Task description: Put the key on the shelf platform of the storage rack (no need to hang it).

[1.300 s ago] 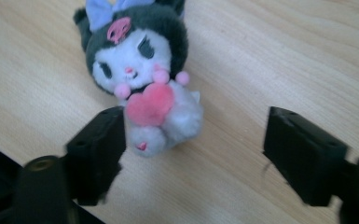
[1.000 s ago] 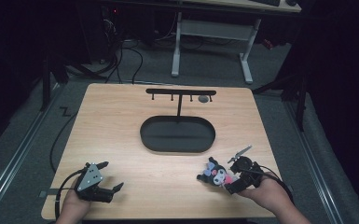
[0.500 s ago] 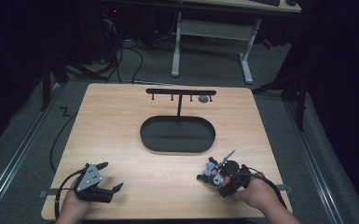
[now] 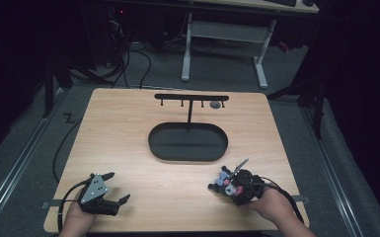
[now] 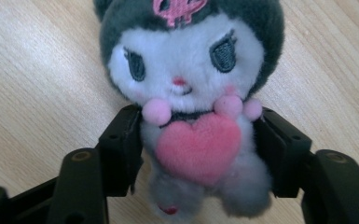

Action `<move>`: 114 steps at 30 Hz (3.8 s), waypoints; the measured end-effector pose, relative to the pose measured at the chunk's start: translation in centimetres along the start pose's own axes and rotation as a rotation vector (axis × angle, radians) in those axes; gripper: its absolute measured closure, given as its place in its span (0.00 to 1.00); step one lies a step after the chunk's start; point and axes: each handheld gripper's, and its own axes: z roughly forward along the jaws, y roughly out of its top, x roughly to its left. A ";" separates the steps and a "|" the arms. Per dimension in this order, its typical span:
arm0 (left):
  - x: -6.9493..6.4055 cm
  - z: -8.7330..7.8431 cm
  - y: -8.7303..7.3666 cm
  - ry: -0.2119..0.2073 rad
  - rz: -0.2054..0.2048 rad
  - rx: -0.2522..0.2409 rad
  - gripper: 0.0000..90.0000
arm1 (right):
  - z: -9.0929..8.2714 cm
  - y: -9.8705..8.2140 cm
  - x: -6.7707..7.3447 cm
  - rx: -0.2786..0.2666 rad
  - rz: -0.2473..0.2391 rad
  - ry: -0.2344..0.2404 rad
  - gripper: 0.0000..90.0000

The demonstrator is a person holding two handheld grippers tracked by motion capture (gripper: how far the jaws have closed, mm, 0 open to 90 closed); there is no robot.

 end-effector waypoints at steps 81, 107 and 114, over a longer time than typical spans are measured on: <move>0.0 0.2 0.0 0.016 0.006 0.004 0.03 | -3.8 9.5 -3.2 -0.162 0.131 0.045 0.53; -0.1 0.1 0.0 -0.001 0.013 0.017 0.04 | -2.5 14.5 -3.8 -0.163 0.112 0.022 0.53; 0.0 0.1 -0.1 -0.008 0.011 0.019 0.04 | -1.7 16.2 -4.0 -0.165 0.121 0.028 0.53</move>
